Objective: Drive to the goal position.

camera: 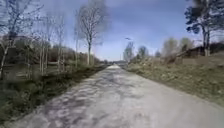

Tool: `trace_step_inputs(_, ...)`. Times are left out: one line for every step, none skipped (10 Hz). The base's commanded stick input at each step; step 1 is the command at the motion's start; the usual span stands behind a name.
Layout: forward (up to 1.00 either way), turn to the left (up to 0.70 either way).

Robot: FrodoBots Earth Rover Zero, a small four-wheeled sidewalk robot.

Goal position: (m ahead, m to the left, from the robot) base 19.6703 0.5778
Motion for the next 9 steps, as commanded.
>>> trace_step_inputs(0.85, 0.00)
trace_step_inputs(0.85, 0.00)
trace_step_inputs(0.85, 0.00)
trace_step_inputs(0.85, 0.00)
trace_step_inputs(0.85, 0.00)
trace_step_inputs(0.85, 0.00)
trace_step_inputs(0.85, 0.00)
trace_step_inputs(0.85, 0.00)
trace_step_inputs(0.85, 0.00)
